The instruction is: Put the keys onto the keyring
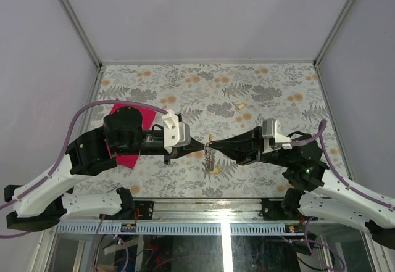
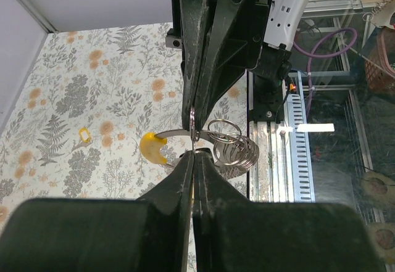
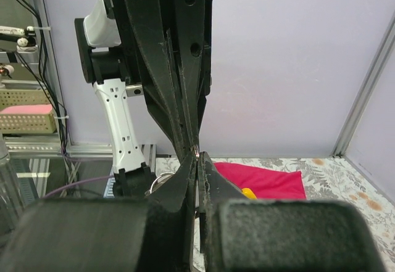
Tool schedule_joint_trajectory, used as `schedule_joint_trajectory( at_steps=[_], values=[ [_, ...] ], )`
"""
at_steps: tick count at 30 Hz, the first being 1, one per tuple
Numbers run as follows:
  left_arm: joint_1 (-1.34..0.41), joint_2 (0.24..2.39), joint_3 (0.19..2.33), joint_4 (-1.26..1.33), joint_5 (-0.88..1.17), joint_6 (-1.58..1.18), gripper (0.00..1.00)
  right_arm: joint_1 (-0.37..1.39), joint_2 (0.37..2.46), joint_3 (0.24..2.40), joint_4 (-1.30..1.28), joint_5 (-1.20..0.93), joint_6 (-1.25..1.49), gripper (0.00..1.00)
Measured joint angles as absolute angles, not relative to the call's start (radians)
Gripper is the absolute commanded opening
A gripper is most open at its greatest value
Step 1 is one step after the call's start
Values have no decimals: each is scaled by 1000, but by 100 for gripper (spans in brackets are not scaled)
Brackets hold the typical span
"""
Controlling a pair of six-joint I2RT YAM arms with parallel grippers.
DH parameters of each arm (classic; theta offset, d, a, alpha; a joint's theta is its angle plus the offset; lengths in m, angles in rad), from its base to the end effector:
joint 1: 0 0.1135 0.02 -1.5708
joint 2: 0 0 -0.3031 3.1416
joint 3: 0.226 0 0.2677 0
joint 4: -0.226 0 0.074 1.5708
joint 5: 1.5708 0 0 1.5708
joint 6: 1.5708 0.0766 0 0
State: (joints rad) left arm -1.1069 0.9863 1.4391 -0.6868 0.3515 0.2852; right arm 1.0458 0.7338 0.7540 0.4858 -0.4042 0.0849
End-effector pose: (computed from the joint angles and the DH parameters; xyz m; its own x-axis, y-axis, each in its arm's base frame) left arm 0.0673 -0.1934 0.5005 0.1788 0.2329 -0.9559 0.9787 0.0573 0.1971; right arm 0.0646 0.1716 0.4517 0.1600 0.4317 -0.8877 -0.9851 0.1270 -0.1157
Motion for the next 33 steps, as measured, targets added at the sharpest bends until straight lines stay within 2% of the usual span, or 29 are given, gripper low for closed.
schedule_joint_trajectory(
  at_steps=[9,14,21,33],
  values=[
    [-1107,985,1430,-652,356,281,0,1046,730,739,548,-383,130,0],
    [-1107,985,1411,-616,361,264,5,1046,731,722,596,-373,158,0],
    [-1107,962,1365,-579,356,241,18,1046,728,709,641,-347,165,0],
    [-1107,852,1271,-418,336,191,24,1046,693,709,642,-332,136,0]
  ],
)
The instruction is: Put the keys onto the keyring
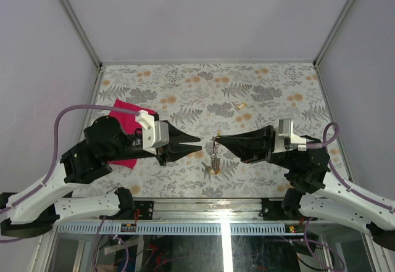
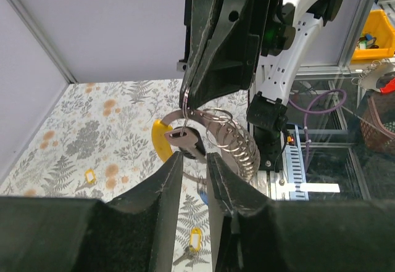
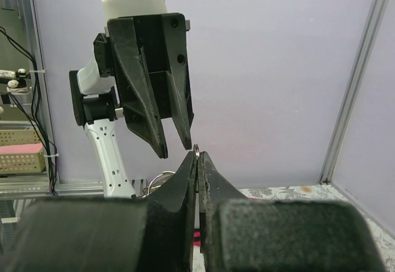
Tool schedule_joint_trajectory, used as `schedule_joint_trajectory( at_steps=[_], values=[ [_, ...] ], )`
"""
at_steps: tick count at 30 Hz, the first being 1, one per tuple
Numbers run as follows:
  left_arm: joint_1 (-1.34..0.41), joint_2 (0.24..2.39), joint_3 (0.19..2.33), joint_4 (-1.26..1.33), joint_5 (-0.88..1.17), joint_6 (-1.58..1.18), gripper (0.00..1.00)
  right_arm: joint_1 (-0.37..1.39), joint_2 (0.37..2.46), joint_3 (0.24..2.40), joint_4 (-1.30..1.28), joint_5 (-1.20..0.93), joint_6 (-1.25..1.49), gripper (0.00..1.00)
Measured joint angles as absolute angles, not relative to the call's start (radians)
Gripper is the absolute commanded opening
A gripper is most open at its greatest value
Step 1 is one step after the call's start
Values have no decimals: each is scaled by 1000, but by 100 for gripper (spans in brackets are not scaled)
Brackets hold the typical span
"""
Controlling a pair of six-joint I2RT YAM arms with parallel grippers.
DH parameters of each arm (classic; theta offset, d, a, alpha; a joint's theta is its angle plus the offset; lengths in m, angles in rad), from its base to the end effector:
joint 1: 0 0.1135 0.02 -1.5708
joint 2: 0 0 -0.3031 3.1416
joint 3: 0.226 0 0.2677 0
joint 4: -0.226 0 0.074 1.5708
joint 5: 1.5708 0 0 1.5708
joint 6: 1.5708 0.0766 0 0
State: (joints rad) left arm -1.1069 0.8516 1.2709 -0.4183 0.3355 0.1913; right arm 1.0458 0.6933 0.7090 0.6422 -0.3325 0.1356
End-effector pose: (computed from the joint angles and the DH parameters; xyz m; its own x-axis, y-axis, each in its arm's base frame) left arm 0.0582 -0.1727 0.5027 0.1890 0.0235 -0.9817 0.9736 0.1259 0.1905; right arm 0.0599 0.1533 0.4608 0.1756 0.5581 -0.8110 -0.9801 0.1764 -0.0908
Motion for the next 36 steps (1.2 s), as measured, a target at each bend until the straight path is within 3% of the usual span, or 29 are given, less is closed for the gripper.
schedule_joint_trajectory(
  at_steps=[36],
  values=[
    [-1107,905,1198,-173,397,141,23,1046,698,690,694,-388,127,0]
  ],
)
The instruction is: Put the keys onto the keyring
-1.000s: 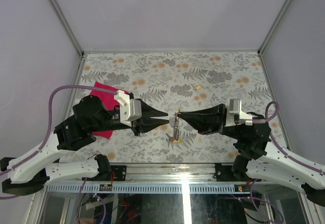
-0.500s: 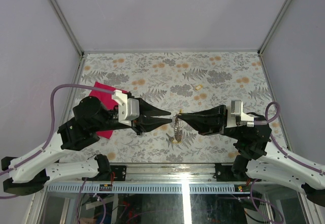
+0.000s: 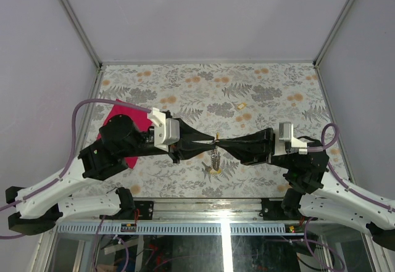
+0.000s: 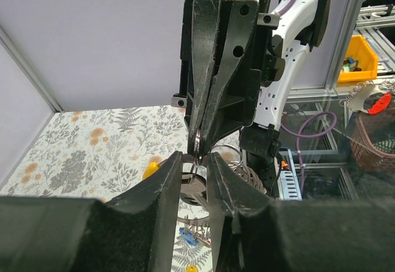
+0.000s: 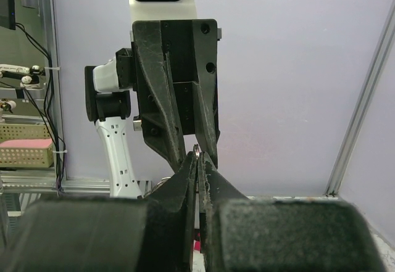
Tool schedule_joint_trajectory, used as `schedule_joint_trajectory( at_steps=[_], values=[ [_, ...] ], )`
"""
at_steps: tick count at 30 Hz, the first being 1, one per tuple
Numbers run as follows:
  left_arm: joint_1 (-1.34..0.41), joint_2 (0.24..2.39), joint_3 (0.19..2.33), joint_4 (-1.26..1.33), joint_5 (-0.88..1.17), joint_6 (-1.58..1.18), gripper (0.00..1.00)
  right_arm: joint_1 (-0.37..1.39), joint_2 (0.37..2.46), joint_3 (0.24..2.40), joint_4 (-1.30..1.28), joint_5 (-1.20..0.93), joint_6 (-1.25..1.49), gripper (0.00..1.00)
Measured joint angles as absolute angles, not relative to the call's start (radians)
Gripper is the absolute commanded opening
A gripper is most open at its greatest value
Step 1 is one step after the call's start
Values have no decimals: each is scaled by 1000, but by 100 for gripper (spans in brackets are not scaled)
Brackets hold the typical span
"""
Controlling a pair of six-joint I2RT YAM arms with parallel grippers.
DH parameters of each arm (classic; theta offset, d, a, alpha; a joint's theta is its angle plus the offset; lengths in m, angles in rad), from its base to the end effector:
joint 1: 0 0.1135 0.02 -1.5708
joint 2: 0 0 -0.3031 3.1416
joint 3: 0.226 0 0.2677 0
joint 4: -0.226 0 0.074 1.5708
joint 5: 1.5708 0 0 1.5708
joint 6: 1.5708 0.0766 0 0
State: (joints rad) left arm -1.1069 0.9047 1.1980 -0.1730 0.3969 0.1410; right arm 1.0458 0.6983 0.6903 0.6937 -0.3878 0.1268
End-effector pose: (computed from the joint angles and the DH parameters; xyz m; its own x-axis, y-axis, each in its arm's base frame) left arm 0.0669 -0.1999 0.5020 0.1932 -0.0965 -0.9764 0.9791 0.0838 0.1855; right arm 0.0558 0.1542 0.4580 0.1950 0.5702 -0.7980 -0.9803 0.1397 -0.1396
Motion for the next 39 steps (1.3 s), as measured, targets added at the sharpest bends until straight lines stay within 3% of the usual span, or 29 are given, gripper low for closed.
schedule_joint_trajectory(
  at_steps=[8,14,21,26,30,39],
  values=[
    [-1107,912,1198,-173,409,139,17,1045,698,690,695,-395,129,0],
    [-1107,912,1198,-174,419,135,0,1045,698,690,700,-398,133,0],
    [-1109,910,1198,-175,428,134,0,1045,698,690,701,-411,133,1],
    [-1110,915,1214,-203,428,135,0,1045,694,692,689,-413,129,27],
    [-1111,944,1276,-305,422,151,0,1045,677,725,591,-412,94,41],
    [-1111,1055,1485,-633,366,220,0,1045,624,847,241,-392,-28,44]
  ],
)
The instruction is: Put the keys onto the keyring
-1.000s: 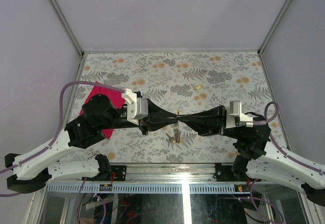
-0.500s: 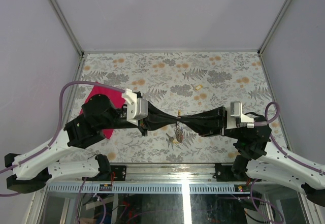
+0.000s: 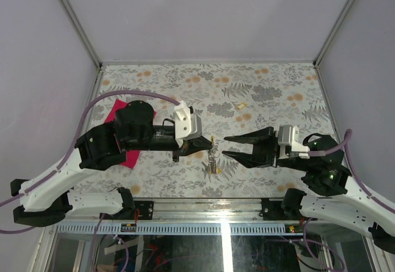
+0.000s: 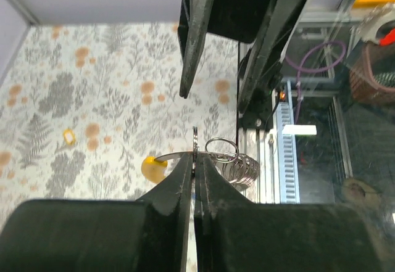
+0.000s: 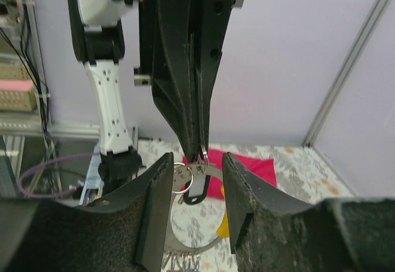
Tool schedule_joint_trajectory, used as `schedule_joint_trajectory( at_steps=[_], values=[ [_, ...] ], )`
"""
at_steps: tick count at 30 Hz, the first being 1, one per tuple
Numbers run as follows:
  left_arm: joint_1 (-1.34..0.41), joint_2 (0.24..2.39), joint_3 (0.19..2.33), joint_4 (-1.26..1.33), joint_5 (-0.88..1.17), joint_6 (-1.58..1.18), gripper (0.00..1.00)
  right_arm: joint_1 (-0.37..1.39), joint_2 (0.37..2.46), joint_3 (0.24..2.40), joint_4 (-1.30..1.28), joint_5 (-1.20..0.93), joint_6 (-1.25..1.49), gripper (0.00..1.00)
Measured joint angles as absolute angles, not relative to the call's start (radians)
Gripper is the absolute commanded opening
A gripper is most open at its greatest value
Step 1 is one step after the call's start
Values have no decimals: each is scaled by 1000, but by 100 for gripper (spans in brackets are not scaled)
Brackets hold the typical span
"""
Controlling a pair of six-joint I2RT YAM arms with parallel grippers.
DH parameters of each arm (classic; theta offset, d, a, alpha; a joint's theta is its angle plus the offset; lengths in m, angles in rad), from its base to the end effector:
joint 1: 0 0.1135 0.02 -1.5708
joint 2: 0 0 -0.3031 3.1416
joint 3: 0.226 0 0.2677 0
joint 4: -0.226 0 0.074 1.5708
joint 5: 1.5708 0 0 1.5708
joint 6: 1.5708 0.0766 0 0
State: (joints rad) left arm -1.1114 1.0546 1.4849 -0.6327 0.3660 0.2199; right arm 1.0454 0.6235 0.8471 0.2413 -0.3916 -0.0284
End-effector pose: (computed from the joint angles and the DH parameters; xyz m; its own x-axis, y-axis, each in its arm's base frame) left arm 0.0752 -0.2139 0.5112 0.1295 0.1976 -0.9717 0.9879 0.0581 0.1435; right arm 0.0472 0.1396 0.4717 0.2523 0.3829 -0.8886 -0.9640 0.1794 -0.1964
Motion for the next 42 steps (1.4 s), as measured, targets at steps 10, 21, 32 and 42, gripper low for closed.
schedule_joint_trajectory(
  at_steps=[10,21,32,42],
  values=[
    [-1111,1227,1662,-976,255,270,0,1045,666,863,11,-352,-111,42],
    [-1126,1332,1790,-1187,174,302,0,1045,707,820,13,-358,-141,40],
    [-1145,1340,1804,-1213,171,308,0,1045,756,802,97,-360,-168,34],
    [-1151,1340,1804,-1213,171,309,0,1045,786,801,137,-385,-176,26]
  ],
)
